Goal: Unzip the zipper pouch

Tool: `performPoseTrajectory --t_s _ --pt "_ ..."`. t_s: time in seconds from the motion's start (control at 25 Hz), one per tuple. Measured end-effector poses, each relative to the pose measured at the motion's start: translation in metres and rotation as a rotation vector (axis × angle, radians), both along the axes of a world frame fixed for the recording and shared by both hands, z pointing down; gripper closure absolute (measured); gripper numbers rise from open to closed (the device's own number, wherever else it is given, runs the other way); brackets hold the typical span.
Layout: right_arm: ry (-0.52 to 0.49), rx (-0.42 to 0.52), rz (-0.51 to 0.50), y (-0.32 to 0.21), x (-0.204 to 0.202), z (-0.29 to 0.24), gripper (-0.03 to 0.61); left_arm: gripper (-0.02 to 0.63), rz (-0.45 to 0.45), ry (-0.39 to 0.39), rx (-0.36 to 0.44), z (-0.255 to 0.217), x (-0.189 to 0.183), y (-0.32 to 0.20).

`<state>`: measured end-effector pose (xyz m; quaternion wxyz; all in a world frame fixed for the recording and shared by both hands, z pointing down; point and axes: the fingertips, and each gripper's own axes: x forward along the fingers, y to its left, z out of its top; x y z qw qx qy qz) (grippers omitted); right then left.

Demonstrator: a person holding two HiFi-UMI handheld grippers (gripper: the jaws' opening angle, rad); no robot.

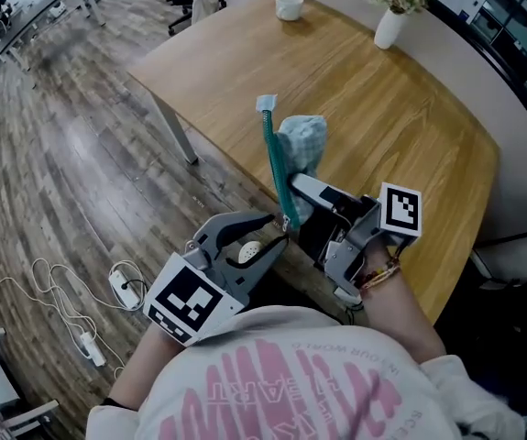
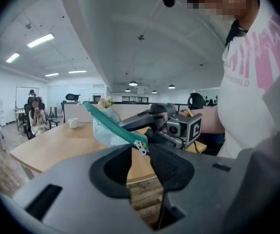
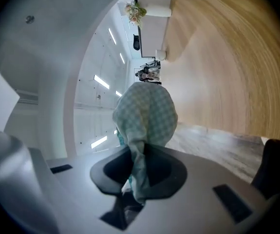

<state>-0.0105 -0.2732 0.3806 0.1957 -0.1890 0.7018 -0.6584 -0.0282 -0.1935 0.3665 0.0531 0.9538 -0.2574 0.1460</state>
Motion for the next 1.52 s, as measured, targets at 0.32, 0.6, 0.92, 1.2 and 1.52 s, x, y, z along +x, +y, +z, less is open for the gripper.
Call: performPoseTrajectory --t_s 0.32,0.6,0.92,1.2,1.52 --pt "-0.055 -0.014 0.055 0.009 0.004 -0.018 0.529 0.497 -0.048 0.078 -0.022 -0.011 0.011 0.005" --pt "-0.08 0.004 0.082 0.026 0.016 -0.033 0.528 0.551 -0.046 0.082 -0.015 -0.017 0.023 0.022" --pt "-0.033 0.001 0.115 0.04 0.027 -0.028 0.528 0.558 -0.037 0.057 -0.006 -0.017 0.027 0.037" --pt "-0.037 -0.031 0.146 0.067 0.044 -0.015 0.528 0.595 -0.056 0.062 0.016 -0.015 0.035 0.06" --pt "-0.079 -0.04 0.144 0.069 0.041 -0.023 0.526 0.575 -0.055 0.047 0.021 -0.014 0.037 0.06"
